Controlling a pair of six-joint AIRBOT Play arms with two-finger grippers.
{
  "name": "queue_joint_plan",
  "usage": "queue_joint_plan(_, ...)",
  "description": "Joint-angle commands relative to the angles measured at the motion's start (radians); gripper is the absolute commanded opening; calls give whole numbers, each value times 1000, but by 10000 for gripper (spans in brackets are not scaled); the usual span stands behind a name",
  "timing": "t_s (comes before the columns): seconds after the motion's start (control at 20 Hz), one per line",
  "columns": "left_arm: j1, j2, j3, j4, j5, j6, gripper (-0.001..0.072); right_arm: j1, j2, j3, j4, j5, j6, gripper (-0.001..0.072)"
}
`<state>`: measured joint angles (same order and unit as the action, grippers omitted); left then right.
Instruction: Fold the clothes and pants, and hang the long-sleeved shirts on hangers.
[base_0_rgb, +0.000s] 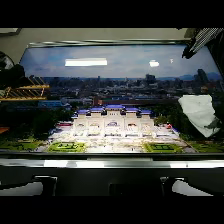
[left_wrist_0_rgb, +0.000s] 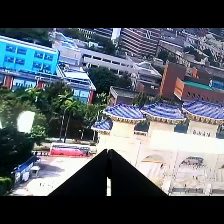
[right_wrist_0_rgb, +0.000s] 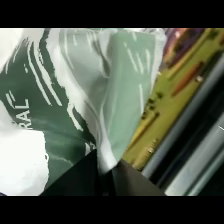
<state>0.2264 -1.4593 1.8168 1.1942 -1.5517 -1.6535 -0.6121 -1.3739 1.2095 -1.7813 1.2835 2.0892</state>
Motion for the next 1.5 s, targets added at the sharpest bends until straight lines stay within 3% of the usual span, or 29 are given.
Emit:
queue_joint_plan(0.0, 1, 1, 0, 0, -20, 4, 14, 0, 72, -137, -77, 25, 55, 30)
queue_joint_plan(0.5, 1, 1, 0, 0, -21, 4, 14, 0, 137, -317, -196, 106, 97, 31)
queue_joint_plan(0.55, 1, 1, 0, 0, -20, 4, 14, 0, 137, -320, -202, 109, 97, 54)
queue_joint_plan(0.7, 1, 1, 0, 0, -20, 4, 14, 0, 137, -321, -202, 126, 99, 309)
queue_joint_plan(0.75, 1, 0, 0, 0, -20, 4, 13, 0, 137, -321, -202, 142, 98, 334)
queue_joint_plan(1.0, -3, -2, -6, 0, -6, 4, 14, 0, 187, -319, -160, 147, 58, 312)
queue_joint_plan(1.05, -7, -2, -12, 0, 7, 4, 14, 0, 224, -310, -108, 98, 16, 305)
queue_joint_plan(1.1, -13, -2, -23, 0, 27, 8, 14, 0, 259, -296, -21, 34, -52, 234)
queue_joint_plan(1.15, -24, -2, -36, 1, 51, 11, 13, 1, 291, -275, 121, -45, -161, 163)
queue_joint_plan(1.3, -82, 2, -91, 13, 108, 103, 13, 31, 311, -221, 601, -161, -487, 61)
queue_joint_plan(1.45, -172, 35, -188, 93, 151, 166, 12, 249, 310, -213, 668, -151, -605, 56)
